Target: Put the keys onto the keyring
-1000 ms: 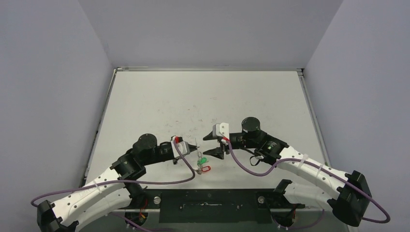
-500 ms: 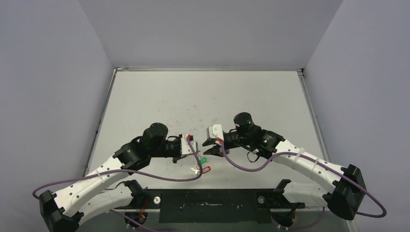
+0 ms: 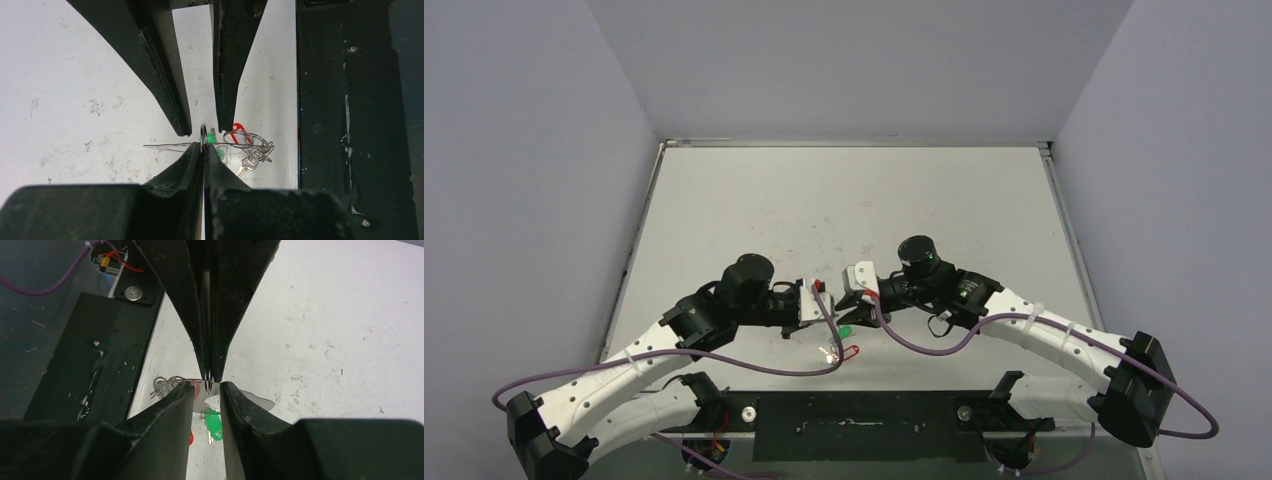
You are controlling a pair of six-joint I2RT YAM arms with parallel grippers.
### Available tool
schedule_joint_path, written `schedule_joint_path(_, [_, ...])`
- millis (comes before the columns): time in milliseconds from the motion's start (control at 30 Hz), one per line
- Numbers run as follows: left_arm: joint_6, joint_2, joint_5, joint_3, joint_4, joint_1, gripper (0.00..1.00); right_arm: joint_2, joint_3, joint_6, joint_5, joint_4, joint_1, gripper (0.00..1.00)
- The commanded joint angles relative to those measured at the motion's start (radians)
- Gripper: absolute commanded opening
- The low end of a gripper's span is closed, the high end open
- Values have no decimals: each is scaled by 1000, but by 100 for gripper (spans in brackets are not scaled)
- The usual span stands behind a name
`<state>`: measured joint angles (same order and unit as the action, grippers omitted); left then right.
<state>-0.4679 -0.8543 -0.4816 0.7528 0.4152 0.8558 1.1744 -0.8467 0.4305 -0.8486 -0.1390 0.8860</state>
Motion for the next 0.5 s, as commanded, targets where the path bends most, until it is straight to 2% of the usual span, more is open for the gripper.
schedule_joint_path(0, [-5,2,-43,60,-39,3,0,11,-47,-10,-30,73,14,26])
schedule_joint_path(467, [10,2,-57,52,-52,4,0,14,-43,-51,-14,112,24,15])
